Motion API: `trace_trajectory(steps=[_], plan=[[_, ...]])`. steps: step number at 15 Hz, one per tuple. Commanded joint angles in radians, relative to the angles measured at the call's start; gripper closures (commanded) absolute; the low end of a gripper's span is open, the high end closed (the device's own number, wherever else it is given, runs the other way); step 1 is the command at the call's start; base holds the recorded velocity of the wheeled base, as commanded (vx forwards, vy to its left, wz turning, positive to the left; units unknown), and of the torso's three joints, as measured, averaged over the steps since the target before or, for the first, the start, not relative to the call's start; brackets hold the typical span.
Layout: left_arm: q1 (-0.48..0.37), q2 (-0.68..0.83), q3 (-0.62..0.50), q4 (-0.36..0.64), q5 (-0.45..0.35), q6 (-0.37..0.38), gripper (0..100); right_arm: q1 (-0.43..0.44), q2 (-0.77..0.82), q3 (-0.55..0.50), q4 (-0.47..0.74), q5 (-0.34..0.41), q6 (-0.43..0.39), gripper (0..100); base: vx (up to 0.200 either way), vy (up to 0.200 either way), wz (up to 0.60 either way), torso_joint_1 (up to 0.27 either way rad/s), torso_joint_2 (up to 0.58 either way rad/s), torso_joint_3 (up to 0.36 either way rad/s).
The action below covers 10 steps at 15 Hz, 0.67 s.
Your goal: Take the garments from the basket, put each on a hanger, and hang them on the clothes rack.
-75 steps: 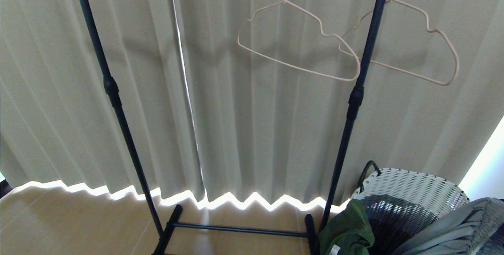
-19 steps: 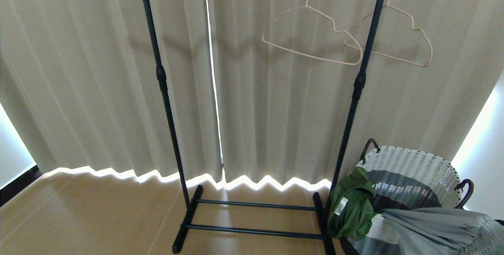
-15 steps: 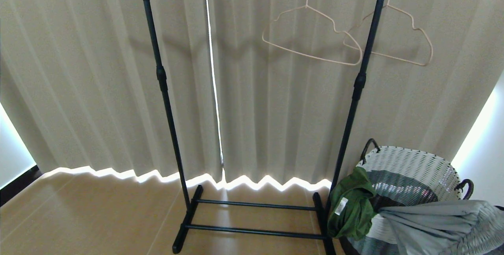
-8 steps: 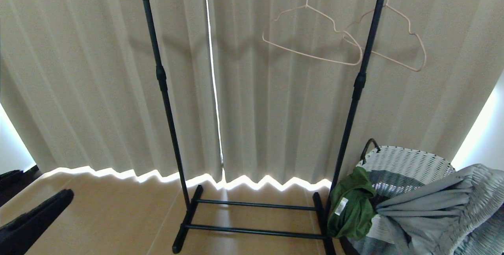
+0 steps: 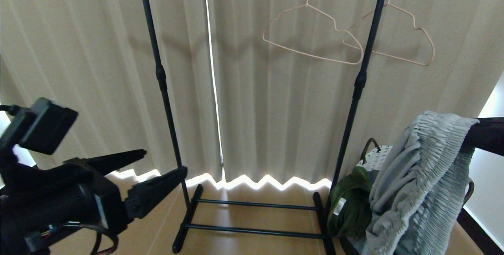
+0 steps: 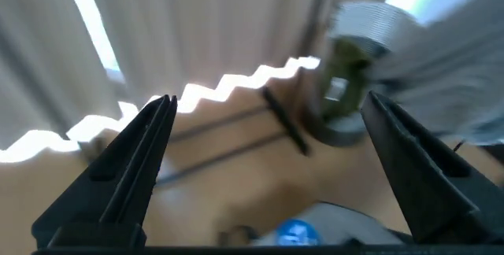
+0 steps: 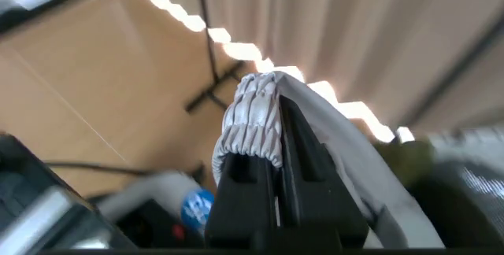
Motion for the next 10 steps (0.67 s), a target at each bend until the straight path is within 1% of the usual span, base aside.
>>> trace_trajectory(steps=[1, 3, 4, 5, 6, 7, 8, 9, 10], plan=[[-0.156, 0.175, -0.055, -0.027, 0.022, -0.067, 0, 0.040, 0.050, -0.038, -0.020, 0.001, 0.003, 100, 0.000, 0.000, 0.00, 0.000, 0.00, 0.000], [-0.244, 0.250, -0.072, -0.063, 0.026, -0.082, 0, 0.062, 0.052, -0.049, -0.042, 0.001, 0.005, 100, 0.000, 0.000, 0.00, 0.000, 0.00, 0.000], [-0.308, 0.325, -0.076, -0.117, 0.039, -0.086, 0, 0.068, 0.050, -0.047, -0.065, 0.001, 0.005, 100, 0.000, 0.000, 0.00, 0.000, 0.00, 0.000], [-0.353, 0.368, -0.081, -0.143, 0.042, -0.094, 0, 0.069, 0.050, -0.047, -0.076, 0.001, 0.005, 100, 0.000, 0.000, 0.00, 0.000, 0.00, 0.000], [-0.389, 0.411, -0.102, -0.149, 0.042, -0.108, 0, 0.075, 0.050, -0.049, -0.086, 0.003, 0.006, 100, 0.000, 0.000, 0.00, 0.000, 0.00, 0.000], [-0.417, 0.447, -0.128, -0.151, 0.043, -0.122, 0, 0.091, 0.050, -0.047, -0.105, 0.003, 0.006, 100, 0.000, 0.000, 0.00, 0.000, 0.00, 0.000], [-0.425, 0.464, -0.144, -0.151, 0.043, -0.128, 0, 0.097, 0.050, -0.046, -0.114, 0.003, 0.009, 100, 0.000, 0.000, 0.00, 0.000, 0.00, 0.000], [-0.451, 0.529, -0.202, -0.152, 0.054, -0.162, 0, 0.115, 0.052, -0.044, -0.146, 0.003, 0.038, 100, 0.000, 0.000, 0.00, 0.000, 0.00, 0.000], [-0.468, 0.563, -0.227, -0.159, 0.069, -0.182, 0, 0.121, 0.053, -0.043, -0.158, 0.003, 0.049, 100, 0.000, 0.000, 0.00, 0.000, 0.00, 0.000]])
